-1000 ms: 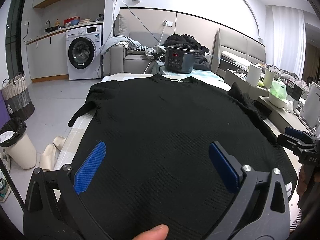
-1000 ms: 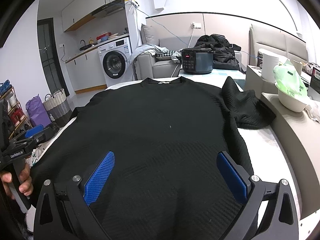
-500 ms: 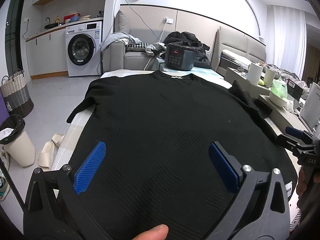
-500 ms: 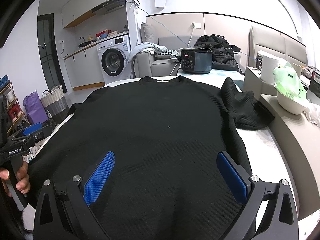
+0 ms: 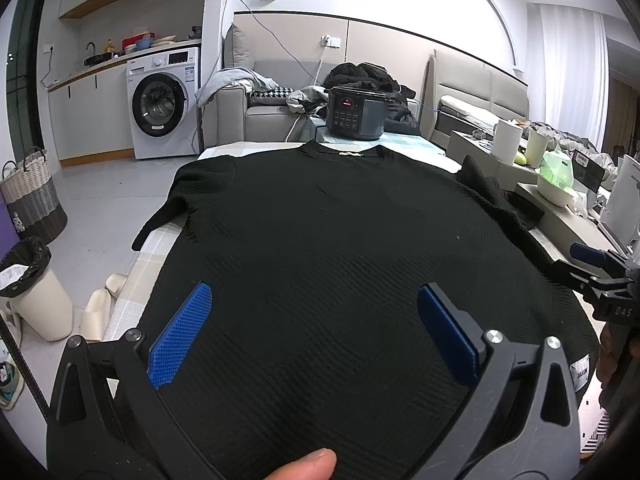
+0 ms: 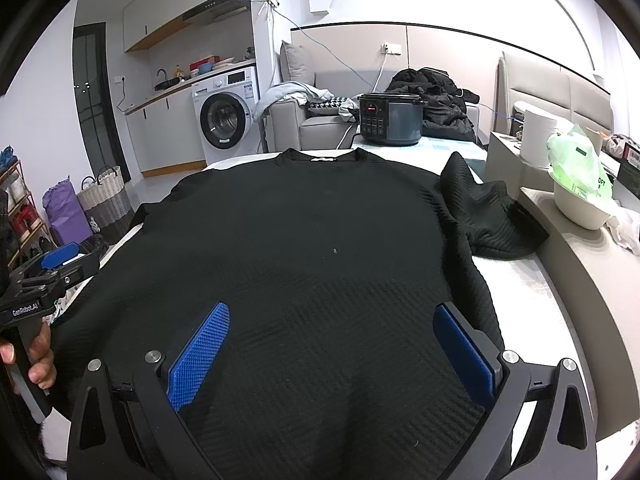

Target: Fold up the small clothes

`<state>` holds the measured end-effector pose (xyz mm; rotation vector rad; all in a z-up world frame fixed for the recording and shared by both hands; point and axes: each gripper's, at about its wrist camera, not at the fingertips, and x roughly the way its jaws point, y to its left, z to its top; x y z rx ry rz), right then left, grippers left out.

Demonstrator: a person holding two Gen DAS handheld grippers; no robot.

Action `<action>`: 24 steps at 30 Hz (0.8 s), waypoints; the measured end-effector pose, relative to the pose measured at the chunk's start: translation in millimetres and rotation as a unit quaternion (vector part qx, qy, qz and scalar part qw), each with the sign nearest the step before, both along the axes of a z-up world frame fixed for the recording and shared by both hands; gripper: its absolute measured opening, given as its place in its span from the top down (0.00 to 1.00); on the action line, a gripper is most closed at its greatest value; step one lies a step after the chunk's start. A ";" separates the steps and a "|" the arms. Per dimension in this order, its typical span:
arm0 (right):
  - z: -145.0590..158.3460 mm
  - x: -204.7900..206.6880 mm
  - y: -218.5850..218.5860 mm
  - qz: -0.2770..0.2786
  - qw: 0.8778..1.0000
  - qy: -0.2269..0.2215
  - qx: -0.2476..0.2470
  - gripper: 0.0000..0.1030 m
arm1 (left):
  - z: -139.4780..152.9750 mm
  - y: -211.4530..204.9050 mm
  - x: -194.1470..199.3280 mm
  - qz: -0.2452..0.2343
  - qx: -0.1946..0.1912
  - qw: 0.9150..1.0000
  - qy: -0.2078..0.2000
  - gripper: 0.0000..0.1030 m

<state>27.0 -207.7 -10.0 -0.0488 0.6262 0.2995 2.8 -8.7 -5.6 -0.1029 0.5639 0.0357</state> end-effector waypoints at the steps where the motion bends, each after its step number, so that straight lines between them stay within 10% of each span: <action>1: -0.2 0.0 -0.1 -0.001 1.000 0.000 0.001 0.00 | 0.0 0.1 0.4 0.000 -0.001 1.000 0.001 0.01; 24: -13.3 62.7 -37.0 -0.060 0.997 0.052 -0.009 0.00 | -15.7 20.3 32.3 0.023 -0.002 0.999 0.039 0.01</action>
